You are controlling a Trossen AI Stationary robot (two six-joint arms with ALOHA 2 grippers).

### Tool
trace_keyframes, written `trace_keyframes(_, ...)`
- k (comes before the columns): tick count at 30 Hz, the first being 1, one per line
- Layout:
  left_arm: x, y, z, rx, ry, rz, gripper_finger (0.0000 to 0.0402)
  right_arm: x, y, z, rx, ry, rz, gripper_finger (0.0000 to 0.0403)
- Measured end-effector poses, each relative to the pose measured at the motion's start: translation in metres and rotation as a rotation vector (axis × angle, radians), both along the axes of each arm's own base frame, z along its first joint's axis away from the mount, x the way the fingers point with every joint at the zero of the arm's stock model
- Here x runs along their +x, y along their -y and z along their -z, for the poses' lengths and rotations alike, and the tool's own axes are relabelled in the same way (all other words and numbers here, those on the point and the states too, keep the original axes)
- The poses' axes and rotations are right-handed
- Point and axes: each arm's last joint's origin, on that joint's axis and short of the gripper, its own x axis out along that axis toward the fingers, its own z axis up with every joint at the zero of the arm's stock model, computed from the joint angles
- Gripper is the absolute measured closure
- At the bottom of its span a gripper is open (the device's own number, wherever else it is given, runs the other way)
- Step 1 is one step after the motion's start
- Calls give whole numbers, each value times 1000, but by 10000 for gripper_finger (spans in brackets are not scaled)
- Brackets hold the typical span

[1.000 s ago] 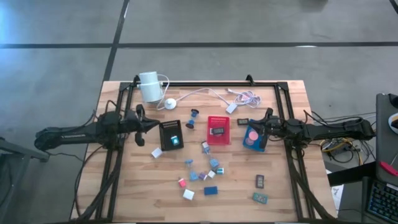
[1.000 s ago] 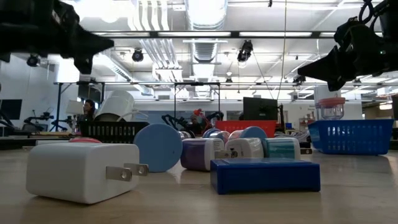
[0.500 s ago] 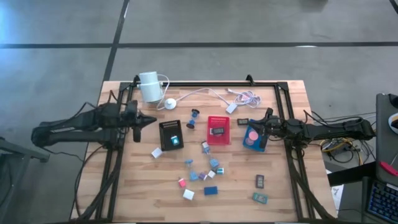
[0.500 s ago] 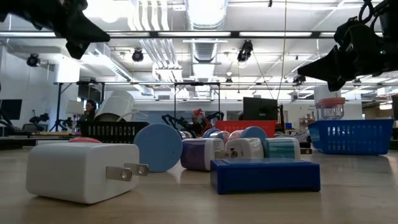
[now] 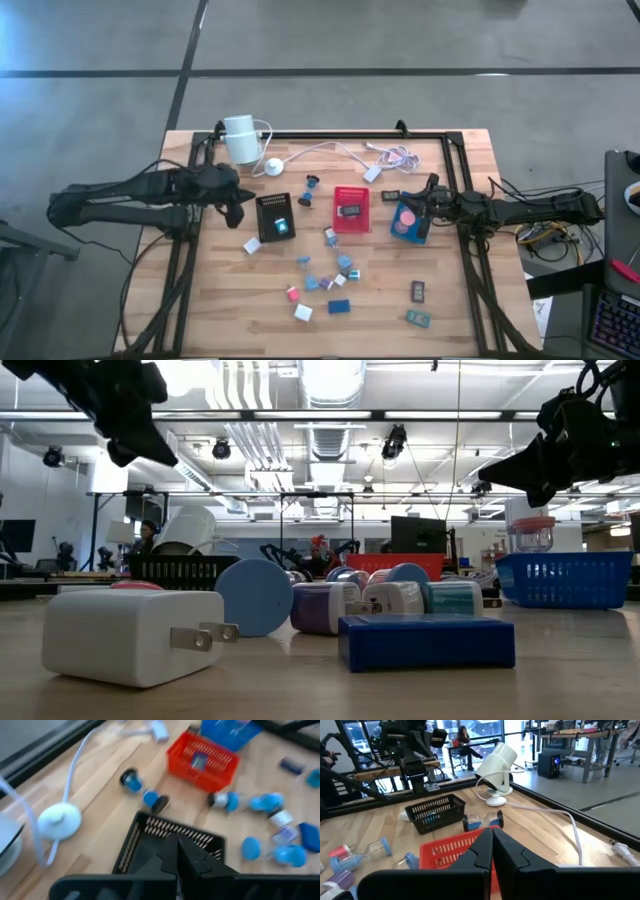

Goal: Pick & Place Office items
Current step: Put the top white charger adapter into the black bin

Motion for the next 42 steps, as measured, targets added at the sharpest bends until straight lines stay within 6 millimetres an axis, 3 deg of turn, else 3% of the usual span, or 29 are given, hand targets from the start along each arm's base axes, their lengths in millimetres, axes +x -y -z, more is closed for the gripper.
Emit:
trace_keyframes(12,11,11,4,-82,-148,-33,401,0,0,0,-72,-24,-2,394)
trace_keyframes(22,32,39,2,-57,-256,-74,391,0,0,0,-100,-33,-4,394)
trace_keyframes(31,50,55,23,-94,-373,-75,315,0,0,0,-82,-26,-3,394)
trace_keyframes(42,66,68,52,-184,-554,-34,172,0,0,0,-75,-23,-3,394)
